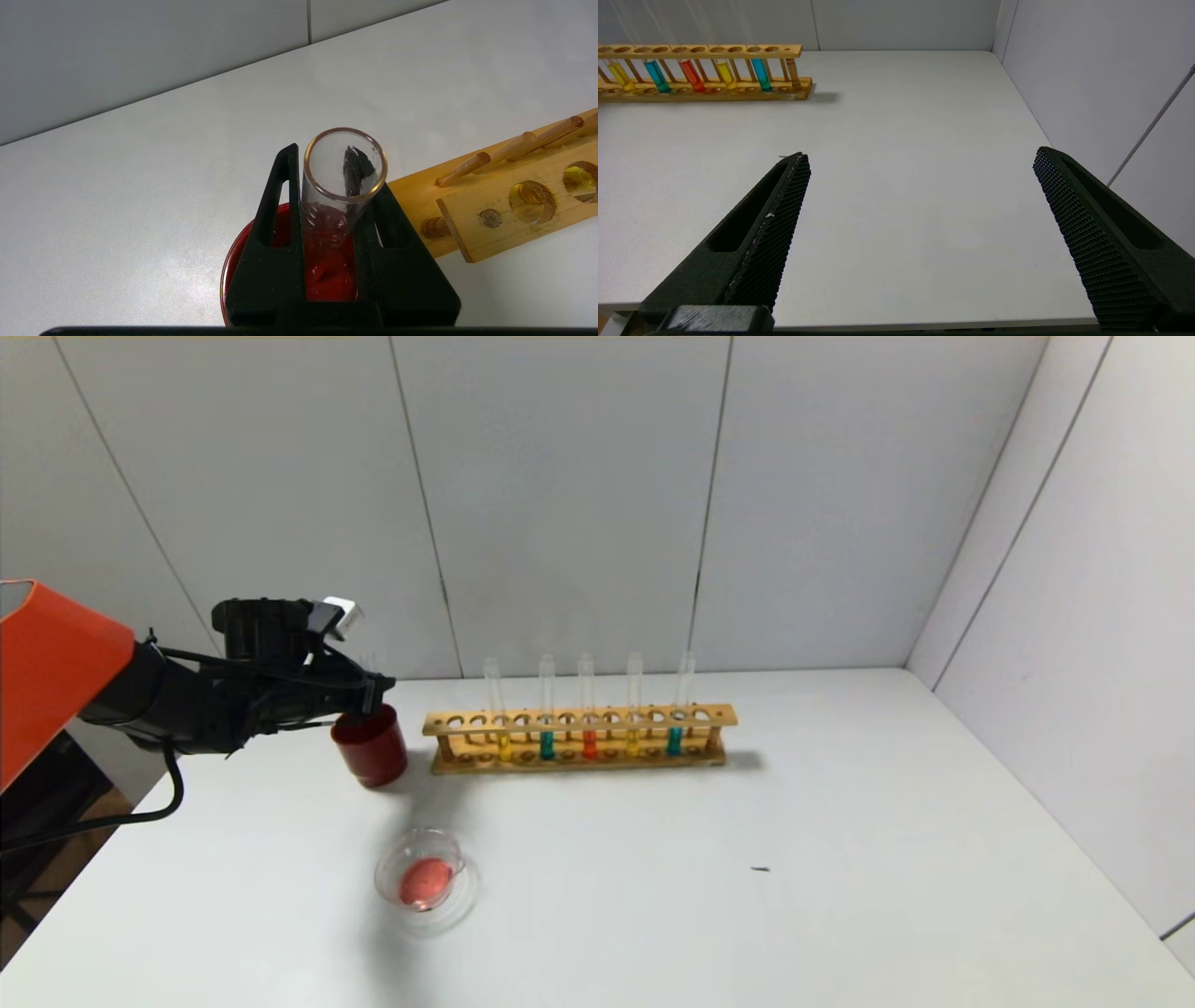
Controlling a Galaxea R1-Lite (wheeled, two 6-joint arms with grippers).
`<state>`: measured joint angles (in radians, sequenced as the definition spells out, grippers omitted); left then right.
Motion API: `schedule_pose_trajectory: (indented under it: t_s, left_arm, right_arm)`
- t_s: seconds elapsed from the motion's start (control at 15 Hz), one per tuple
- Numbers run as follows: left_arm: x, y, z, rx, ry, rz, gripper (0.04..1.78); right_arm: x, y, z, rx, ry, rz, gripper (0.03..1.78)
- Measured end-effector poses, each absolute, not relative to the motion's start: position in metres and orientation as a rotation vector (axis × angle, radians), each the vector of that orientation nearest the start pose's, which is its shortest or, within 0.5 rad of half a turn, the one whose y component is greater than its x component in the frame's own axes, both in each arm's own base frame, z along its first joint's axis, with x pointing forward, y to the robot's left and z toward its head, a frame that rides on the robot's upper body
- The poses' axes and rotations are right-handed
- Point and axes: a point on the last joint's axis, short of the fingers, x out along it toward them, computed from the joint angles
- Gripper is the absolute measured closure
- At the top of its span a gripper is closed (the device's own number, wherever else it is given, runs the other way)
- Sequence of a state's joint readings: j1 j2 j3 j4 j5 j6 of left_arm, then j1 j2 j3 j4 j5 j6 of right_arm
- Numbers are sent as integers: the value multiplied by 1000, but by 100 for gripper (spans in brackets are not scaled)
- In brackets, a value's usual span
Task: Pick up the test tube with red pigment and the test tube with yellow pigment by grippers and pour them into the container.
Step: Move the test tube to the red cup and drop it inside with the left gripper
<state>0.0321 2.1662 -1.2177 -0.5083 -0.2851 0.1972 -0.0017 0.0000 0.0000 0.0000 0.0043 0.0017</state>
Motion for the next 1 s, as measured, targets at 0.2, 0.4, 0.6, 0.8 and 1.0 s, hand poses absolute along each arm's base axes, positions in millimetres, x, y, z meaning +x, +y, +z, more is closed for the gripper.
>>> schedule_pose_trajectory:
  t_s: [0.2,0.4,0.6,0.8,1.0]
  left_arm:
    - [422,7,105,123,422,-293,149]
    - [421,7,104,126,424,-295,149]
    - [421,6,104,125,424,-295,149]
    - [421,6,106,122,422,-294,149]
    - [420,6,109,123,416,-293,149]
  right_arm:
    - [-23,0,75,2,0,3,6]
    - [-23,0,75,2,0,3,6]
    - [-23,0,75,1,0,3,6]
    - [-23,0,75,1,0,2,6]
    - [-23,0,75,2,0,3,6]
